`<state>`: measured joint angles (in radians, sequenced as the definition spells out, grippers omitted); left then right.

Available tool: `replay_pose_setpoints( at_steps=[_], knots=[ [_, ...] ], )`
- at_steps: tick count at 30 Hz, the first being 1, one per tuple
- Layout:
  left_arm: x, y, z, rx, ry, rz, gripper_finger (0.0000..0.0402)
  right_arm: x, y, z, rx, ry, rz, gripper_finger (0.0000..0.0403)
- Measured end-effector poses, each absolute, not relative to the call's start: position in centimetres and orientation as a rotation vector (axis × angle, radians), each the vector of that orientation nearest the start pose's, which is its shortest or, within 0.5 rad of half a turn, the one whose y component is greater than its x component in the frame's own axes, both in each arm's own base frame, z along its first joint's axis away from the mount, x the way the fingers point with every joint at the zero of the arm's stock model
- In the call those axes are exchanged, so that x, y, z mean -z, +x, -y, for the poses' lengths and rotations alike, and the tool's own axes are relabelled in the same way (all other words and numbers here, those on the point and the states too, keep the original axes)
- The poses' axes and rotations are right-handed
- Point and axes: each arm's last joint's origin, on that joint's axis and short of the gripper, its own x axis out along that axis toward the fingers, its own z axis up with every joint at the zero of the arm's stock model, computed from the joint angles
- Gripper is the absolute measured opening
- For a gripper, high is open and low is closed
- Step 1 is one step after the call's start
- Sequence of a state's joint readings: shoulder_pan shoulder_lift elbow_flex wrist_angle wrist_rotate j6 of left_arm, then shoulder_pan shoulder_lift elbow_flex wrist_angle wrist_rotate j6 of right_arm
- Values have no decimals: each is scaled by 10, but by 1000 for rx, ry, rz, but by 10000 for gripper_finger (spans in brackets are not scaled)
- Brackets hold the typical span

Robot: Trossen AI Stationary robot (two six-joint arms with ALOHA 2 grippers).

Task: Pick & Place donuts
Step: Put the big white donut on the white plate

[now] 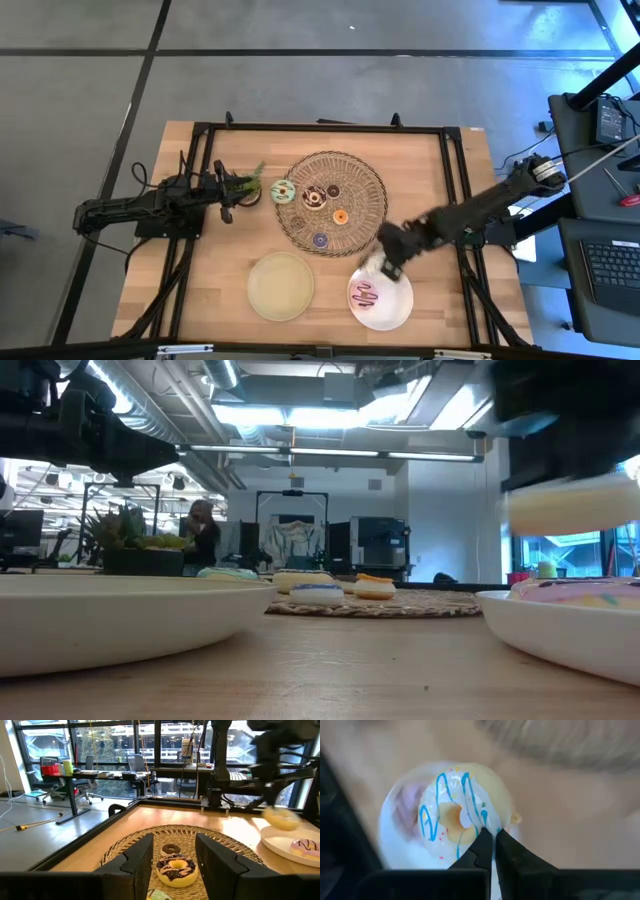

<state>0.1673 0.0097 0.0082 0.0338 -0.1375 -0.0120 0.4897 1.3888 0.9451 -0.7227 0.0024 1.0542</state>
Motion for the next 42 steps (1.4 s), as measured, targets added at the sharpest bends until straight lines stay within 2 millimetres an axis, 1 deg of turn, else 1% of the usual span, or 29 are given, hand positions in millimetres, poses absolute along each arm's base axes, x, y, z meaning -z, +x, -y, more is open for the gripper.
replay_pose_setpoints(
  at_steps=[4, 6, 9, 13, 17, 23, 34, 37, 42],
  knots=[
    [-169, 95, -20, -305, -11, 34, 143, -220, 208, -155, 183, 674, -1263, 10],
    [-169, 95, -20, -305, -11, 34, 143, -217, 200, -167, 216, 691, -1274, 10],
    [-169, 95, -20, -305, -11, 34, 143, -212, 193, -179, 260, 717, -1255, 10],
    [-169, 95, -20, -305, -11, 34, 143, -205, 192, -187, 293, 708, -1238, 11],
    [-169, 95, -20, -305, -11, 34, 143, -193, 194, -193, 313, 687, -1258, 12],
    [-169, 95, -20, -305, -11, 34, 143, -181, 197, -197, 352, 673, -1287, 23],
    [-169, 95, -20, -305, -11, 34, 143, -177, 196, -199, 342, 680, -1344, 39],
    [-169, 95, -20, -305, -11, 34, 143, -177, 196, -199, 337, 684, -1359, 52],
    [-169, 95, -20, -305, -11, 34, 143, -176, 195, -198, 351, 670, -1370, 93]
  ],
)
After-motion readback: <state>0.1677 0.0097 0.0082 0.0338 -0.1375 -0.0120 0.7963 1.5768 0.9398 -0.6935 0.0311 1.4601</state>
